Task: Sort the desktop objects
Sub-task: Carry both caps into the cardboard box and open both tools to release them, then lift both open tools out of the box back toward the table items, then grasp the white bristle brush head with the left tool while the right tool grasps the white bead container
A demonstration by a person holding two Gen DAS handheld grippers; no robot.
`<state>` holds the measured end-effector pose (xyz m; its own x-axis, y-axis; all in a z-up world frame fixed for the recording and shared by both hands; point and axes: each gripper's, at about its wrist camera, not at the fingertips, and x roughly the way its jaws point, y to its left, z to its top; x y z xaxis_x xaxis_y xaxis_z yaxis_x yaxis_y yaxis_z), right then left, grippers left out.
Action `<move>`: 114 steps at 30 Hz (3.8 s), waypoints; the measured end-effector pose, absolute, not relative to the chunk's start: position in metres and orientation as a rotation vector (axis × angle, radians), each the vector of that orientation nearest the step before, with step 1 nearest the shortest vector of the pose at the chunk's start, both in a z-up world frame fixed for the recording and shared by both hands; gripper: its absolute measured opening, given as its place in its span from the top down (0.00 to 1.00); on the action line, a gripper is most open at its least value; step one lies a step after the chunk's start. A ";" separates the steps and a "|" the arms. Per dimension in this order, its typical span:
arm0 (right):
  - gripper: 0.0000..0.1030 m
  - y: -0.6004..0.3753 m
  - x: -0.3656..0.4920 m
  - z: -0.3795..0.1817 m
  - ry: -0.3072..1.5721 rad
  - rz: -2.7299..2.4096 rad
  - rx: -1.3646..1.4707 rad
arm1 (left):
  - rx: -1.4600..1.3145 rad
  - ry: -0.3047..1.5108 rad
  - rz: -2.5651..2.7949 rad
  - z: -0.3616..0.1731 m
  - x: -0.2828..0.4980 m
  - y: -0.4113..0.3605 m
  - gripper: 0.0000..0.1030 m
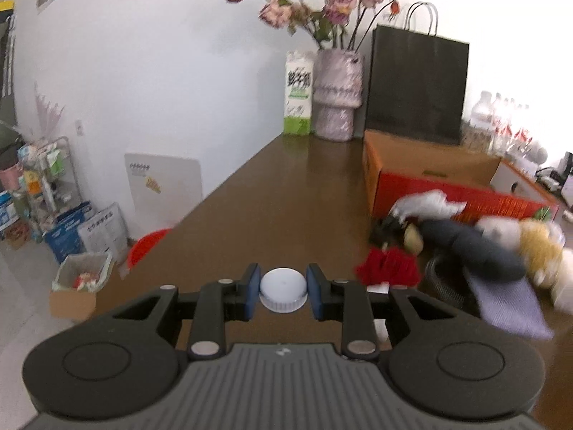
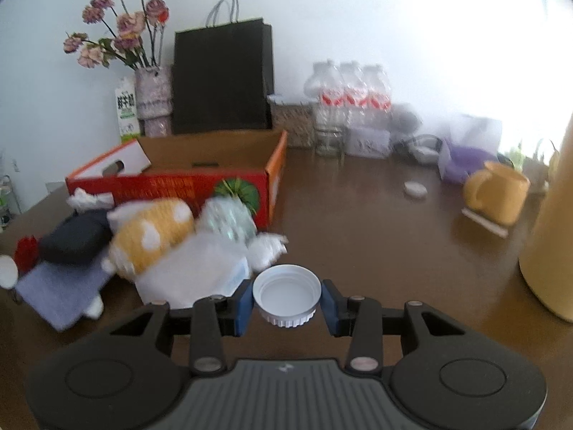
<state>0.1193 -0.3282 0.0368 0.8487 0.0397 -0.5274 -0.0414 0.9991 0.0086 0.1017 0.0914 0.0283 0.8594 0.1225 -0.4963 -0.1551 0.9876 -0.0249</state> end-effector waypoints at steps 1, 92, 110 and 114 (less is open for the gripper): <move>0.62 -0.326 0.124 0.042 0.548 0.053 -0.008 | -0.060 0.512 0.134 0.035 0.109 0.089 0.72; 0.00 -0.259 0.154 0.070 0.568 0.158 0.035 | -0.067 0.442 -0.036 0.070 0.159 0.006 0.00; 0.00 -0.259 0.093 0.030 0.640 0.103 0.028 | -0.046 0.463 0.067 0.031 0.093 0.038 0.00; 0.00 -0.257 0.095 0.025 0.655 0.088 0.032 | -0.030 0.501 0.079 0.021 0.097 0.040 0.00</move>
<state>0.0947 -0.2570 0.0250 0.7895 0.0918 -0.6068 -0.0719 0.9958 0.0571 0.0968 0.0402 0.0207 0.8742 0.0685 -0.4807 -0.0831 0.9965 -0.0091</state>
